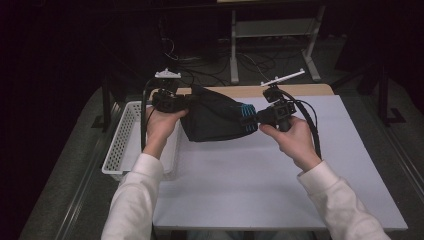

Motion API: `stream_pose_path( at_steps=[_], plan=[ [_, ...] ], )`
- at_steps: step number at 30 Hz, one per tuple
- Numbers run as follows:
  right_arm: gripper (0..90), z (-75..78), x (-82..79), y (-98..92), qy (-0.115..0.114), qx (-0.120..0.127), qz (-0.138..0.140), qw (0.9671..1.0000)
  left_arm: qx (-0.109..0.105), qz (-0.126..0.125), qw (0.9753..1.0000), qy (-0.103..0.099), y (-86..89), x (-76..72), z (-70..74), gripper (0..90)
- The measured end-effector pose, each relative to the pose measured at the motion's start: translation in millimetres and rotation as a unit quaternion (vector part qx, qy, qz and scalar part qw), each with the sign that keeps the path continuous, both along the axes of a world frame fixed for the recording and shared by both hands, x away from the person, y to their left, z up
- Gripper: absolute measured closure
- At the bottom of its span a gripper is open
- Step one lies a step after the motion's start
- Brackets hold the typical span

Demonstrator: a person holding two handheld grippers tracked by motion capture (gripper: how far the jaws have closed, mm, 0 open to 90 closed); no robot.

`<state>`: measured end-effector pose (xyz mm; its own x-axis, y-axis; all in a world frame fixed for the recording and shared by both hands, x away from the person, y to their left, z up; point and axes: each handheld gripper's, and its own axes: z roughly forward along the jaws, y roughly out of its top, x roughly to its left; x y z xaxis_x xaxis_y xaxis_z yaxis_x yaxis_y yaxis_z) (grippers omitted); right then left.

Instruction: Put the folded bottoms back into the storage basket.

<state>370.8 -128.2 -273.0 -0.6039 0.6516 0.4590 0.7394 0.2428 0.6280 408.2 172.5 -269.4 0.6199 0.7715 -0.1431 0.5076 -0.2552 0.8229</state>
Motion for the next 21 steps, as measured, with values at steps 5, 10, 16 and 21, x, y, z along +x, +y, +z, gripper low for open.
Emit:
stream_pose_path(
  at_steps=[5, 10, 16, 21],
  plan=[
    [74.0, 2.4, 0.9, 7.4, -0.003, -0.001, 0.004, 1.0000, -0.003, 0.005, 1.0000, -0.001, 7.9, -1.0, 1.9, 80.1],
    [73.9, 5.4, 2.4, 15.8, -0.005, -0.001, 0.009, 0.9999, -0.004, 0.010, 0.9999, -0.003, 16.3, -2.2, 5.1, 80.1],
    [73.9, 11.2, 3.5, 26.5, -0.009, -0.002, 0.015, 0.9998, -0.004, 0.016, 0.9998, -0.007, 27.3, -4.4, 10.7, 80.1],
    [73.9, 15.8, 4.2, 35.5, -0.014, -0.002, 0.021, 0.9997, -0.004, 0.021, 0.9997, -0.009, 35.9, -5.6, 14.4, 80.1]
  ],
)
